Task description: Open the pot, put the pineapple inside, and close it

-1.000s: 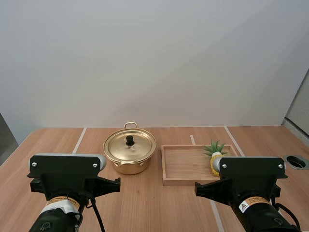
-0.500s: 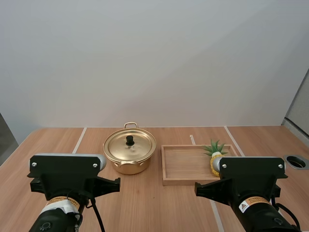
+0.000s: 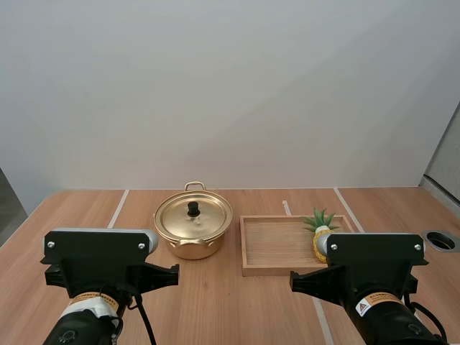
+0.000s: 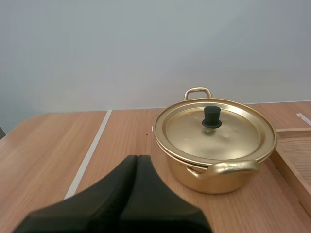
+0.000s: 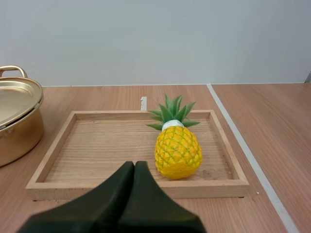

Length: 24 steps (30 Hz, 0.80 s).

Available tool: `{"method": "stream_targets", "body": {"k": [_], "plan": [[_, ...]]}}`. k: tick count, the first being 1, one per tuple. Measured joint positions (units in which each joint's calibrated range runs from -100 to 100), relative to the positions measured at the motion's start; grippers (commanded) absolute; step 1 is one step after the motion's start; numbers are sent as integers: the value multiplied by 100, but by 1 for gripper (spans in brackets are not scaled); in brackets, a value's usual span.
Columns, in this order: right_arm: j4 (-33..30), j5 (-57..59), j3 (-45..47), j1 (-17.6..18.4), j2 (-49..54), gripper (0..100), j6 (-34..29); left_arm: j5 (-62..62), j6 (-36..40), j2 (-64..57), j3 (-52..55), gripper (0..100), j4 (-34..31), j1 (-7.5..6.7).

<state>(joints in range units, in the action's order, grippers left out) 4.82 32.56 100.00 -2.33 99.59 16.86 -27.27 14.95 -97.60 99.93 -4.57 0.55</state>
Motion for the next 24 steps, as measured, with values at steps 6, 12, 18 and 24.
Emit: {"method": "stream_targets", "body": {"k": [6, 12, 18, 24], "plan": [[0, 0, 0, 0, 0, 0, 0, 0, 0, 0, 0, 0, 0, 0], [0, 0, 0, 0, 0, 0, 0, 0, 0, 0, 0, 0, 0, 0], [0, -643, -1, 0, 0, 0, 0, 229, 0, 0, 4, 0, 0, 0], [-8, -3004, -1, 0, 0, 0, 0, 2813, 0, 0, 7, 0, 0, 0]]}}
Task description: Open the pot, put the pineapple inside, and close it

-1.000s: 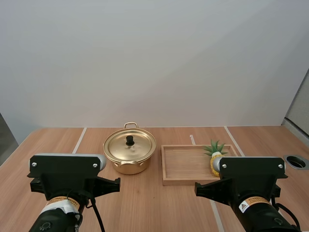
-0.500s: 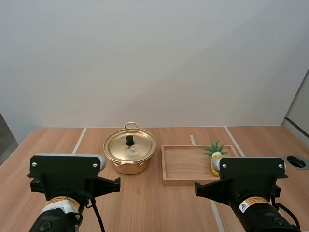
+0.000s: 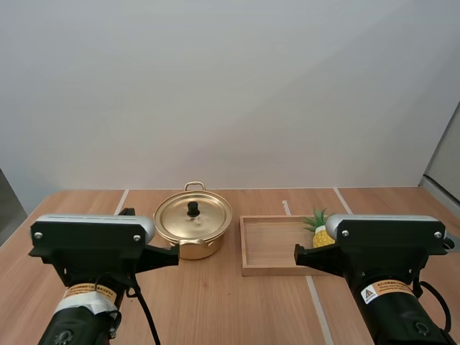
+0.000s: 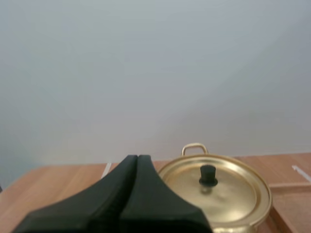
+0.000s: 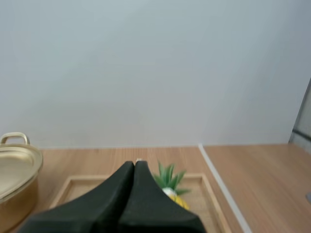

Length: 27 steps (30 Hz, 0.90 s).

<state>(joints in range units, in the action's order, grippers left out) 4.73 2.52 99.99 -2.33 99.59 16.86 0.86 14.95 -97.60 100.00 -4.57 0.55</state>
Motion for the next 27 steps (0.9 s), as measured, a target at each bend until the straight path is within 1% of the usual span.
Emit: {"method": "stream_targets", "body": {"k": [6, 9, 12, 15, 17, 20, 23, 26, 27], "plan": [[0, -2685, 0, 0, 8, 0, 0, 2899, 0, 0, 0, 0, 0, 0], [0, -3949, 0, 0, 8, 0, 0, 3900, -68, 0, 0, 0, 0, 0], [0, -5256, 0, 0, 8, 0, 0, 4423, -86, 0, 0, 0, -11, 0], [0, -6313, 0, 0, 14, 0, 0, 4491, -140, 0, -134, 0, -11, 0], [0, -6727, 0, 0, 14, 0, 12, 4382, -191, 0, -334, 0, -21, 0], [0, -6797, -189, 0, 14, 0, 388, 3836, -317, 0, -783, 0, -35, 0], [63, -6196, -688, 0, 14, 0, 814, 3008, -331, 0, -1322, 0, -49, 0], [375, -4541, -1482, 0, 23, 0, 1001, 2247, -284, -4, -1878, 0, -49, 0], [526, -3795, -1794, 0, 23, 0, 1027, 2055, -258, -4, -2059, 0, -49, 0]]}}
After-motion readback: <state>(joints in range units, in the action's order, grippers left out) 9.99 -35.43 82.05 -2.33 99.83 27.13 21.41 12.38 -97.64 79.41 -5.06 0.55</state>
